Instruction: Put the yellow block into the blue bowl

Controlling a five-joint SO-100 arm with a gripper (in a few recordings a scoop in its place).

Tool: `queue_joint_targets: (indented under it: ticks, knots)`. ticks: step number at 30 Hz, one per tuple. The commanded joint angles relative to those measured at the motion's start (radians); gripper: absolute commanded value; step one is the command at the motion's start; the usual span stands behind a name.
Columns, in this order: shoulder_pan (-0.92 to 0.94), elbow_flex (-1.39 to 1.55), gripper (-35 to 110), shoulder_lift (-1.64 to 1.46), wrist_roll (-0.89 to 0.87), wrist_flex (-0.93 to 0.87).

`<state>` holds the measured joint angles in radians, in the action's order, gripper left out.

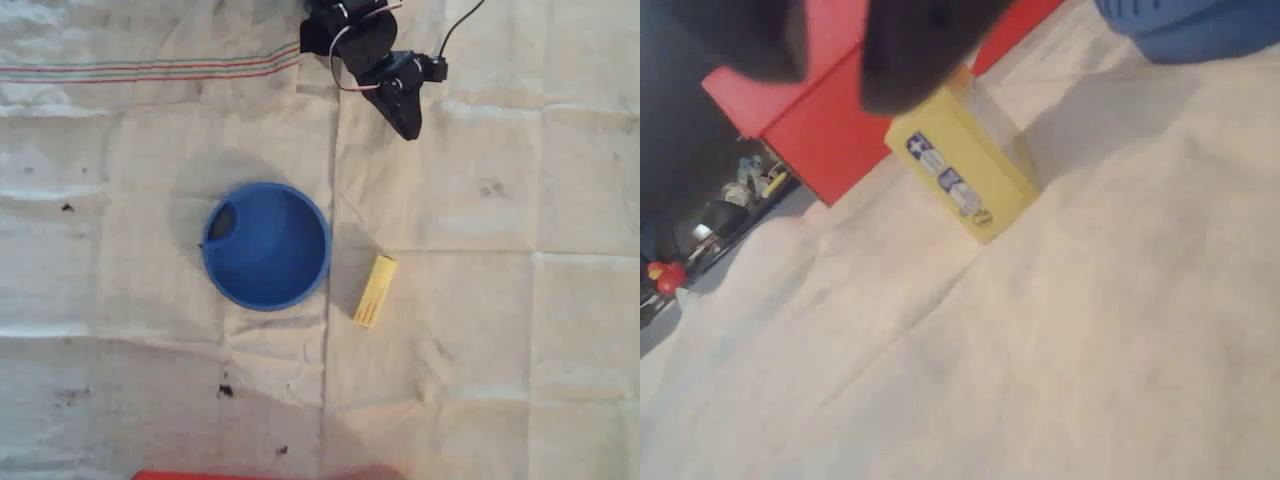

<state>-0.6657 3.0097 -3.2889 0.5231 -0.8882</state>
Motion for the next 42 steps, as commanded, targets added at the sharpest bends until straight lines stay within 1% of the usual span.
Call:
queue_joint_targets:
  ticks: [1,7,10,15,24,32,42]
  knots:
    - [0.012,0.146,0,-0.109,-0.008,0.017]
    - [0.006,-0.018,0,-0.087,-0.009,0.015]
    - [0.008,-0.097,0,0.031,-0.009,0.015]
    - [0.015,-0.318,0,0.396,-0.011,0.023]
    - [0.049,-0.942,0,1.081,0.008,-0.002]
    - [0.120,-1.454,1,1.608,0.161,-0.130]
    - [0.232,-1.974,1,2.026,0.403,-0.310]
